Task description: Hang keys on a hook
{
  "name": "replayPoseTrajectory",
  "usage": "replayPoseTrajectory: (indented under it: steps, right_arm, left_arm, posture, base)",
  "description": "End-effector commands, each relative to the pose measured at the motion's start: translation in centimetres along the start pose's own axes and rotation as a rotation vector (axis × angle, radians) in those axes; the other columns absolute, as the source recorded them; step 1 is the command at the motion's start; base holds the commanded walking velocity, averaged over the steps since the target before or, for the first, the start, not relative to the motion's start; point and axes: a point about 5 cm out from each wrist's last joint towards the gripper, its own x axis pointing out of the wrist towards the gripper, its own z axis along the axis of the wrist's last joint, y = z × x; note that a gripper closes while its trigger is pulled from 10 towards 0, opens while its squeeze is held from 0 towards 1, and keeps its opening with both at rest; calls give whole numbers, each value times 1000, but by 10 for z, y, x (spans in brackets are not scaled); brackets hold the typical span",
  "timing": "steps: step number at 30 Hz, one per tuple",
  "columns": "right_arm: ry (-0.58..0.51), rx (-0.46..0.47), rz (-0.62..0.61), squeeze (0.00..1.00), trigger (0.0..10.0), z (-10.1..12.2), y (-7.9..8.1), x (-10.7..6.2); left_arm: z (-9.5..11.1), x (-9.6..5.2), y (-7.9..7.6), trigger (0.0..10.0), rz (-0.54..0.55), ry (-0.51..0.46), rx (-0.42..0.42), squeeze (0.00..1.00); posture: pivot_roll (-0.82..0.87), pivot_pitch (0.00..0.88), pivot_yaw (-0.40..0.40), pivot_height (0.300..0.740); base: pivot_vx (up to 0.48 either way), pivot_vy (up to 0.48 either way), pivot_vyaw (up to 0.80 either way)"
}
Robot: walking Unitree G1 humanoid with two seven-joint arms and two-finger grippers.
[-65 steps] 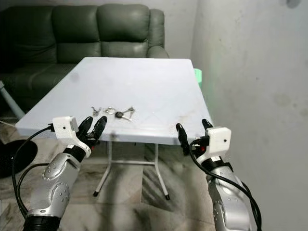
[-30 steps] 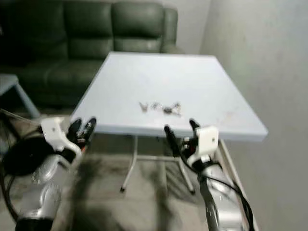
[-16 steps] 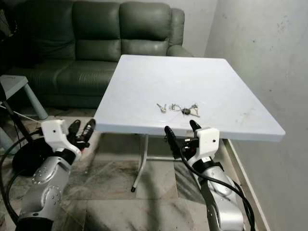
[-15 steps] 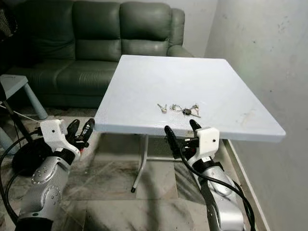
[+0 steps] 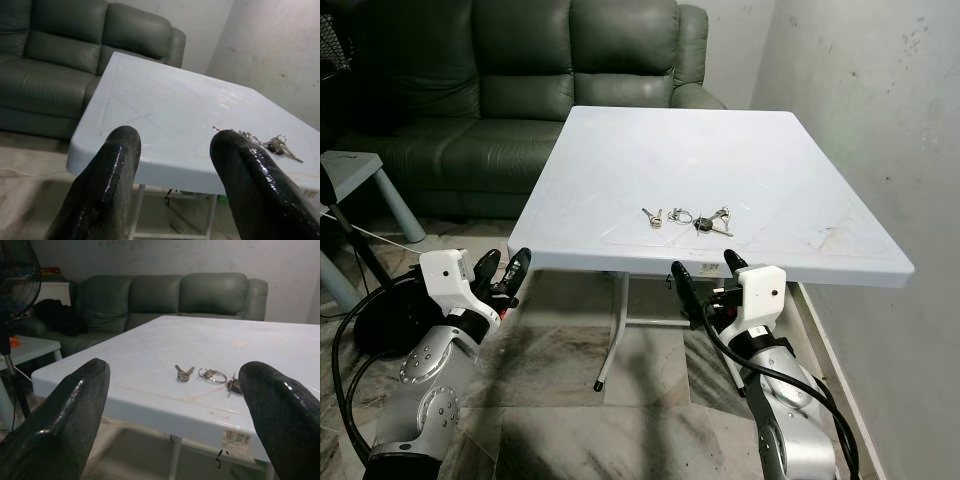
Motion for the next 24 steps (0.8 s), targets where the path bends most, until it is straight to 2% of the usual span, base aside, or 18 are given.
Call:
replayPoseTrajectory:
  steps: [1,24]
  right_arm:
    - [-9,2,-7,0,10000,3,-1,0]
    - [-8,3,-6,0,10000,3,-1,1]
  left_arm:
    - [4,2,0,10000,-4,-8,5,0]
    - [4,3,0,10000,-9,-1,3,0]
  posture:
    - [115,0,4,740]
    - [114,0,6,740]
  base:
    - [326,0,0]
    - [334,0,0]
